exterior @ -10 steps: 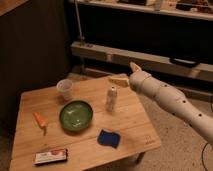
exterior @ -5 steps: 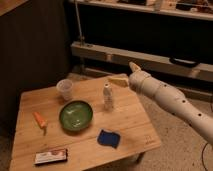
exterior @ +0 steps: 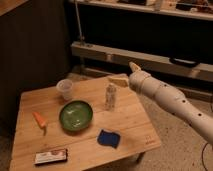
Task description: Stand the bottle upright
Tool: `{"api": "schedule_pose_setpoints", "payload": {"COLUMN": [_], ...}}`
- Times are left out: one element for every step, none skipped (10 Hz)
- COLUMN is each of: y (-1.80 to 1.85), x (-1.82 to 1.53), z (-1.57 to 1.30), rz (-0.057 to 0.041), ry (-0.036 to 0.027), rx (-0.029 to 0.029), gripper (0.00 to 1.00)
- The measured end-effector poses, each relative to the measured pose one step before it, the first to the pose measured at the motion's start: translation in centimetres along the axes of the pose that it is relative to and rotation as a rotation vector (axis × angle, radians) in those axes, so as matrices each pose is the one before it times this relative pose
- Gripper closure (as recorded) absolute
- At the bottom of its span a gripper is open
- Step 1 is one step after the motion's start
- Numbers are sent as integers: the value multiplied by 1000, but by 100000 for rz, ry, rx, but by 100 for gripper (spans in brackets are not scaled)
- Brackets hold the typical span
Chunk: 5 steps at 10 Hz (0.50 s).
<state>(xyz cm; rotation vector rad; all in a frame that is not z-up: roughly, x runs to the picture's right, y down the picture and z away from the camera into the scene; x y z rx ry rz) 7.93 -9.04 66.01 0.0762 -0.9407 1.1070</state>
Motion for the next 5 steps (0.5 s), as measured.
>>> {"api": "schedule_pose_setpoints", "payload": {"y": [-2, -31, 6, -2, -3], "x": [9, 47, -9, 116, -48], "z": [2, -15, 4, 27, -4], "rz": [-5, 18, -2, 231, -59], "ry": [18, 59, -9, 20, -33], "rx": [-1, 52, -12, -60, 22], "gripper": [20, 20, 20, 20, 20]}}
